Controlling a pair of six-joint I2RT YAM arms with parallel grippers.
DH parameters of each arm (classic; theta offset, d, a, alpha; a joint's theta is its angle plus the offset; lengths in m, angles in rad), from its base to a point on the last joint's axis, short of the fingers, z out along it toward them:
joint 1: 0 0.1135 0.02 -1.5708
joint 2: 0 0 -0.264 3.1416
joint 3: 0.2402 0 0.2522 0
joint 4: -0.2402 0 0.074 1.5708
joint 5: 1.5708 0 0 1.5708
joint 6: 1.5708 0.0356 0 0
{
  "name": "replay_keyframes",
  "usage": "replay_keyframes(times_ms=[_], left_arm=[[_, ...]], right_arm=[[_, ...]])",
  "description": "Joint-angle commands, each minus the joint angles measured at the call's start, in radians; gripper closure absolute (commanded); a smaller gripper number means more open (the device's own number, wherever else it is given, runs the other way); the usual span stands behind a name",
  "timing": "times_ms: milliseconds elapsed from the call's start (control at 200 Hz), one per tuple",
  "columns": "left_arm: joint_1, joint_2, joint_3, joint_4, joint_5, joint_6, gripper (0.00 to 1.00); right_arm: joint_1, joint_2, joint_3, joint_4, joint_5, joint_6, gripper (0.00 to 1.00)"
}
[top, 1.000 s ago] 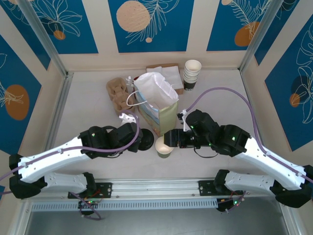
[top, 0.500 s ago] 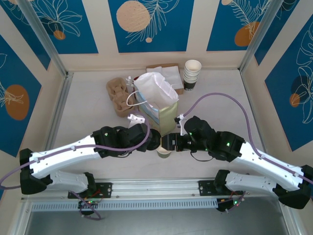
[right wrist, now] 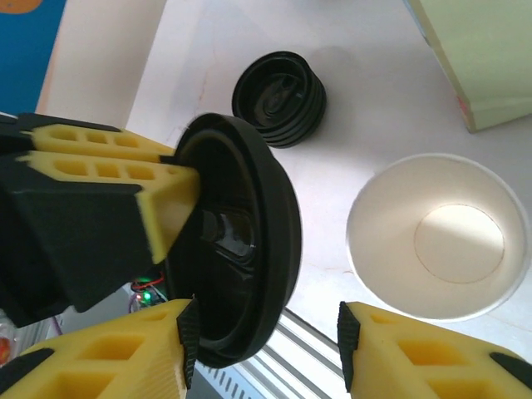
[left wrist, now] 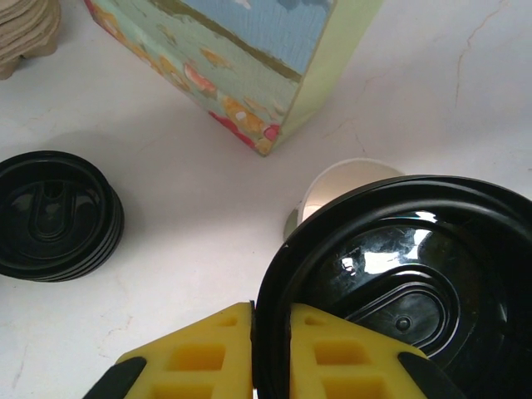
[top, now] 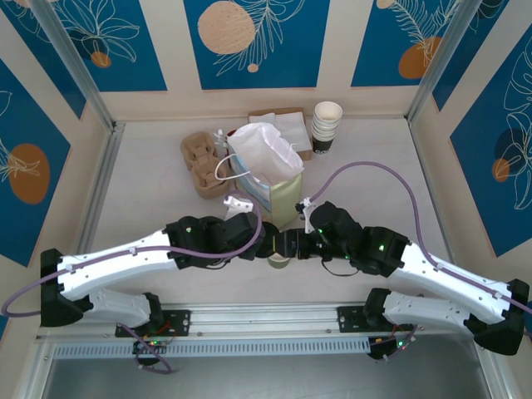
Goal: Pack the takeout coffee
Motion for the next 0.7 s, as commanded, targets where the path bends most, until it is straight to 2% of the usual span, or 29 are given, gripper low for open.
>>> replay_keyframes(times_ms=[0, 260, 575, 695], left_arm=[[-0.015, 0.0, 0.014, 0.019, 0.006, -0.022, 0.86], [-0.017, 0.018, 0.036, 0.007, 0.007, -0.006, 0.86], [-0.021, 0.025, 0.034, 0.035, 0.023, -0.001, 0.86], [-0.028, 0.032, 0.04, 0.043, 0.029, -0.002, 0.86]], right_arm=[[0.007, -0.012, -0.029, 0.012, 0.031, 0.016, 0.52], [0.0, -0.01, -0.033, 0.033, 0.037, 0.019, 0.58], [-0.028, -0.008, -0.039, 0.061, 0.009, 0.033, 0.59], [-0.047, -0.003, -0.044, 0.072, -0.014, 0.022, 0.64]])
